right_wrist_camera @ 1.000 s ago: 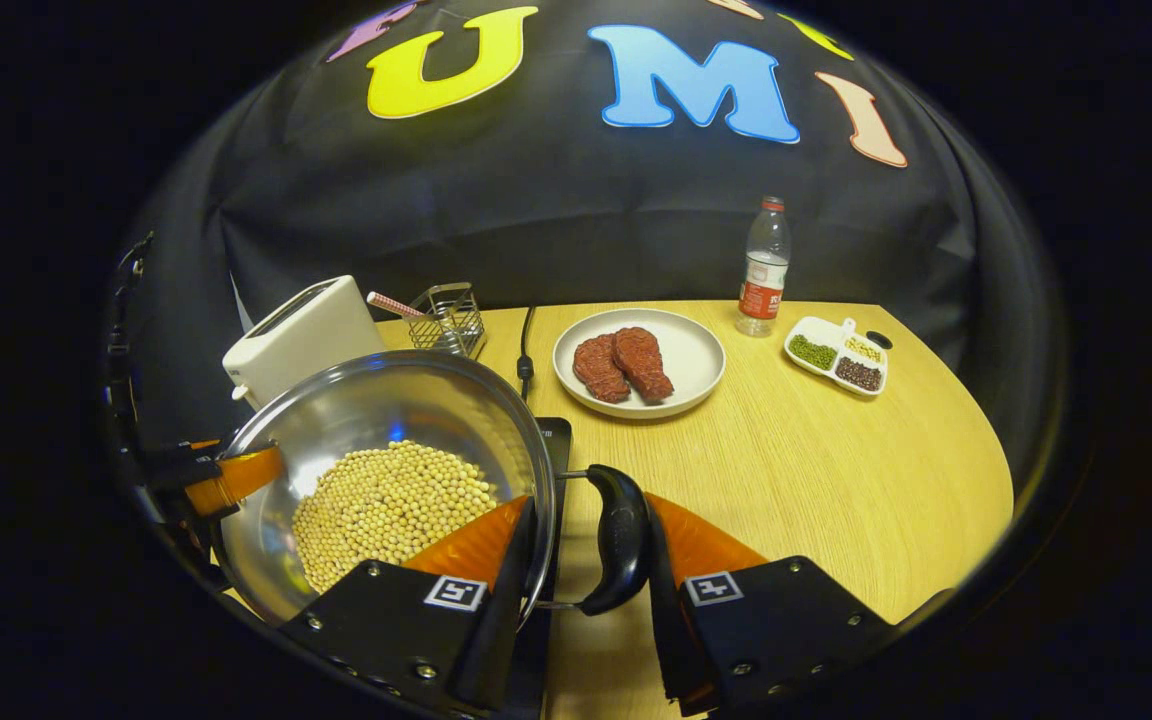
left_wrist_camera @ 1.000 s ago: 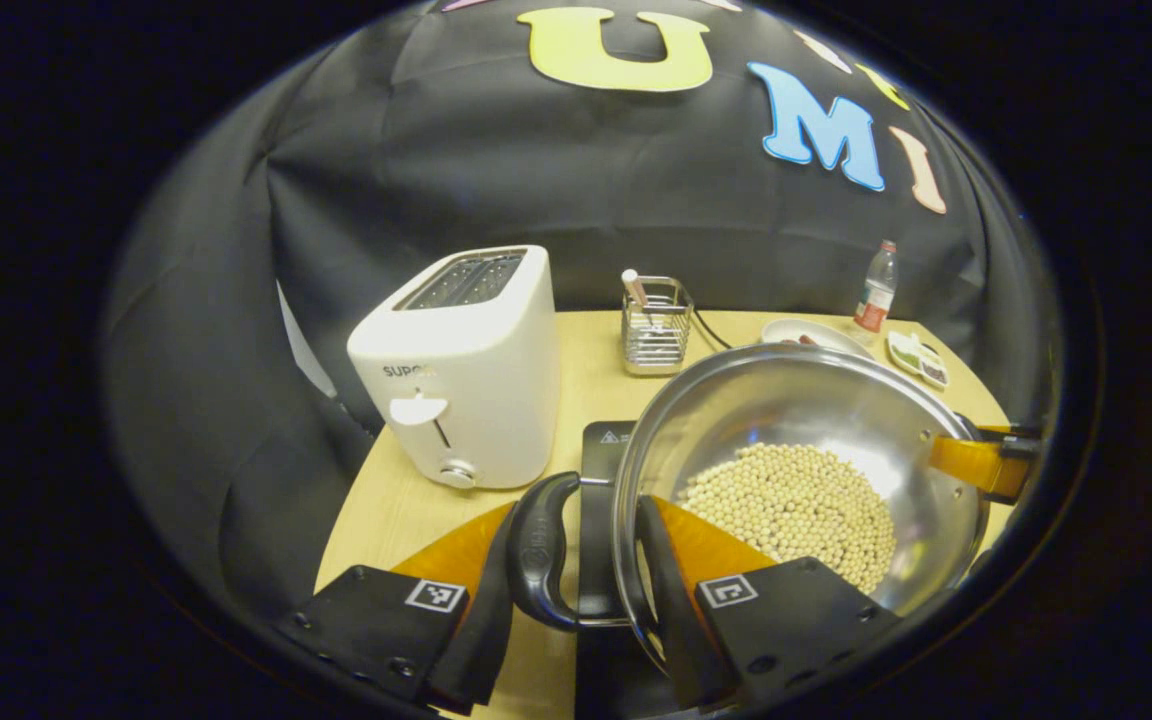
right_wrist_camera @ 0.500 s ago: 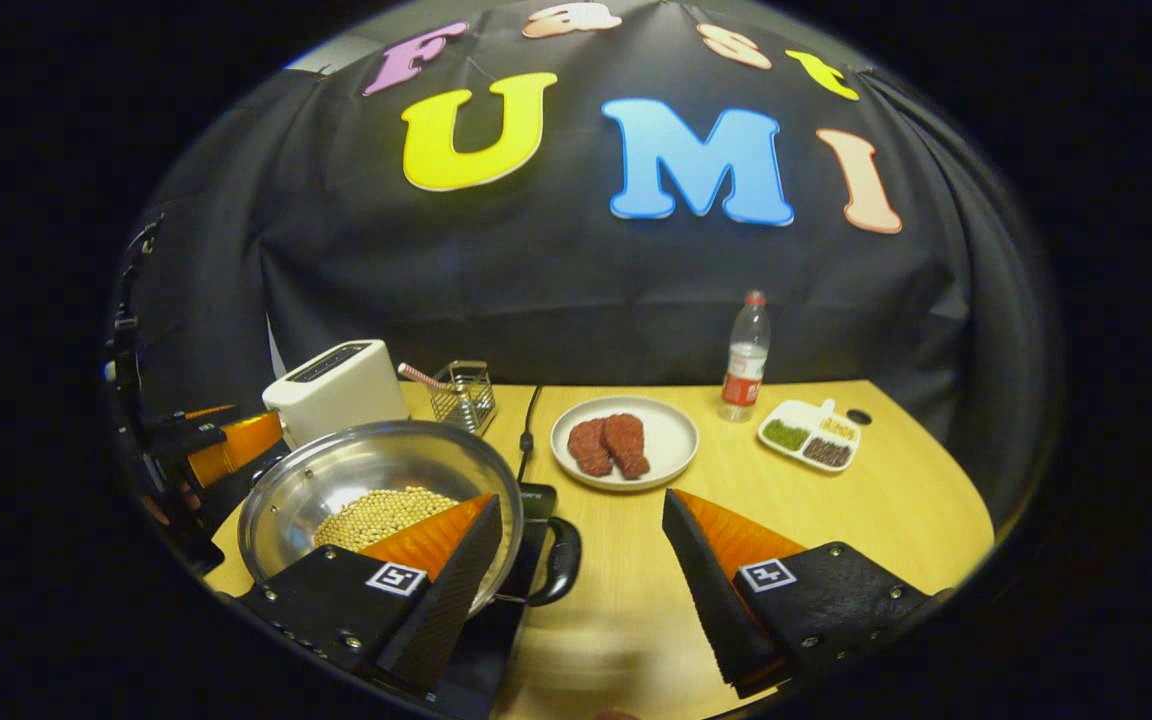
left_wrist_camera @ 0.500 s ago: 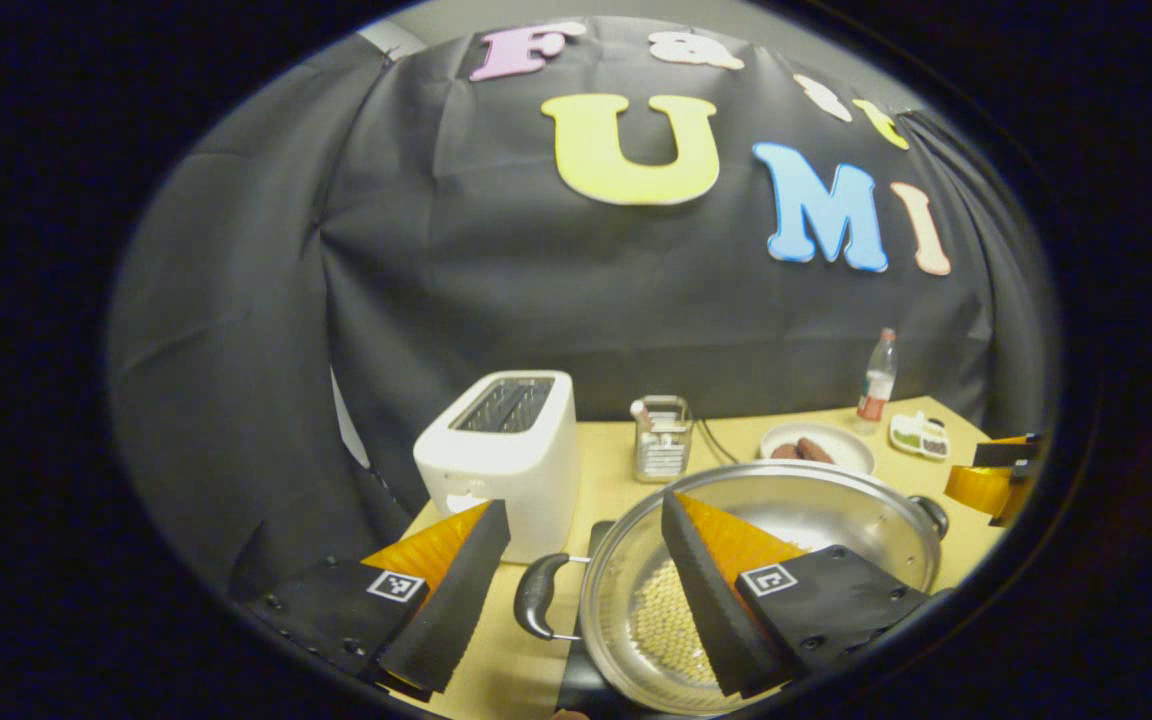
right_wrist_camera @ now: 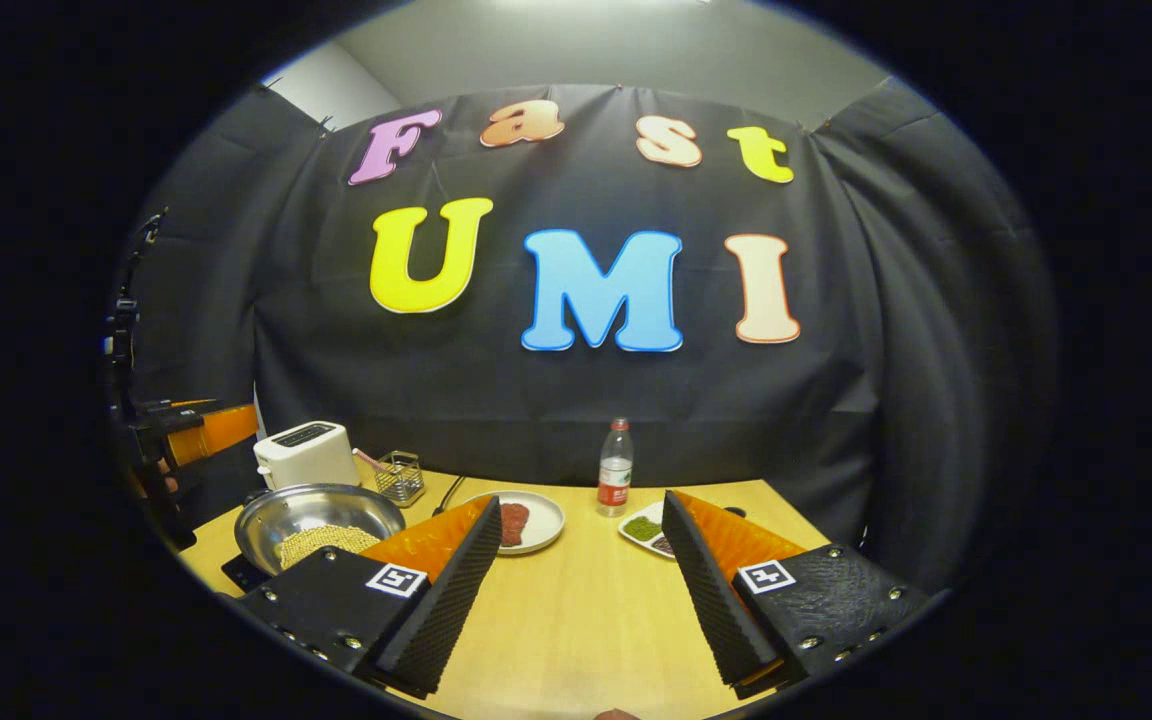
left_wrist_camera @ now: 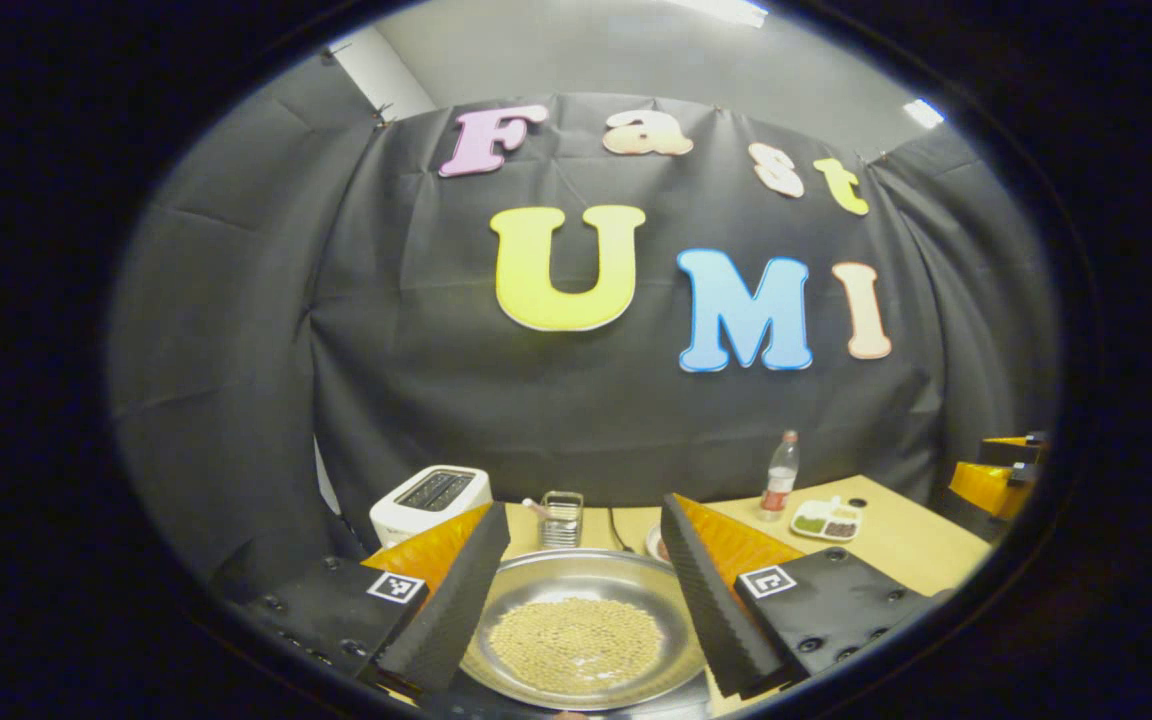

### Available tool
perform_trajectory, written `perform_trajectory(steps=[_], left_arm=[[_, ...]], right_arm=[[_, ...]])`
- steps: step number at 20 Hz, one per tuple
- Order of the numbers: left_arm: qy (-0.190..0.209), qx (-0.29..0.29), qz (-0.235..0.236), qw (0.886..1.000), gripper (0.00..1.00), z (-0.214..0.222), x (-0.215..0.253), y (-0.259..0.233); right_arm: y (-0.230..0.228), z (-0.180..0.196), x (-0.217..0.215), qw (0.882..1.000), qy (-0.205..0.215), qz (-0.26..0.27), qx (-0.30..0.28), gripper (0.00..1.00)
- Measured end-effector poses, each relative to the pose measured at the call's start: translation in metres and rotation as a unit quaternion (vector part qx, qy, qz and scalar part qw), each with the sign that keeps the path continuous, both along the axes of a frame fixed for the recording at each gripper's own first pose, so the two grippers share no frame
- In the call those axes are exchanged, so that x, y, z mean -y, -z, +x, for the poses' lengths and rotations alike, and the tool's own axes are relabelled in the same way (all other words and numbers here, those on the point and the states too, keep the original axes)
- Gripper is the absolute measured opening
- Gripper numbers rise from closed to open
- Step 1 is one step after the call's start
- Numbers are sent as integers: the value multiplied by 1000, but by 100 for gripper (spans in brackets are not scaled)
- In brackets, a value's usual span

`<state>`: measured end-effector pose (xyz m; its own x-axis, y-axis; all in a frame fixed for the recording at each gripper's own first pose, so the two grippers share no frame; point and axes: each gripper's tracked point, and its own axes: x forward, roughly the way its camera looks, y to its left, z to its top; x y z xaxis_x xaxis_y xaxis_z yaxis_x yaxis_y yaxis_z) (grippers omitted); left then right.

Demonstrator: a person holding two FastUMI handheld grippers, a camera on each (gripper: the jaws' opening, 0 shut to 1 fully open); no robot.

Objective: First push the handle of the pot to place it horizontally, then grasp the pot with both hands and set it on the induction cooktop.

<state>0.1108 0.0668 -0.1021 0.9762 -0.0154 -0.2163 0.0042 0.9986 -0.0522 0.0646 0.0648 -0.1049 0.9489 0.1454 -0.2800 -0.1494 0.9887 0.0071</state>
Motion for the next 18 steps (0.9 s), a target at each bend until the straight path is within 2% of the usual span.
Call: perform_trajectory(steps=[1, 4, 7, 8, 11, 12, 13, 16, 17, 18], left_arm=[[-7, 7, -2, 1000, 100, -12, 12, -12], [-17, 25, -13, 999, 98, -47, 56, -45], [-19, 50, 1, 999, 100, -82, 83, -78], [-20, 54, 7, 998, 94, -93, 90, -86], [-27, 70, 18, 997, 94, -123, 95, -112], [-30, 73, 23, 997, 98, -131, 93, -116], [-33, 73, 30, 996, 94, -138, 90, -118], [-38, 75, 39, 996, 94, -159, 79, -121], [-42, 74, 42, 996, 100, -166, 73, -119], [-44, 73, 43, 995, 94, -173, 68, -118]], right_arm=[[-11, -7, 20, 1000, 1, 1, 8, 98], [-41, -30, 74, 999, 0, 2, 32, 97], [-71, -50, 110, 998, -1, 5, 60, 97], [-77, -59, 116, 998, -2, 7, 63, 98], [-97, -80, 124, 997, -5, 13, 73, 97], [-101, -85, 125, 997, -4, 12, 77, 97], [-104, -89, 124, 997, -2, 12, 80, 97], [-113, -104, 115, 996, 6, 17, 86, 97], [-116, -108, 113, 996, 11, 20, 87, 97], [-119, -112, 108, 996, 11, 23, 90, 98]])
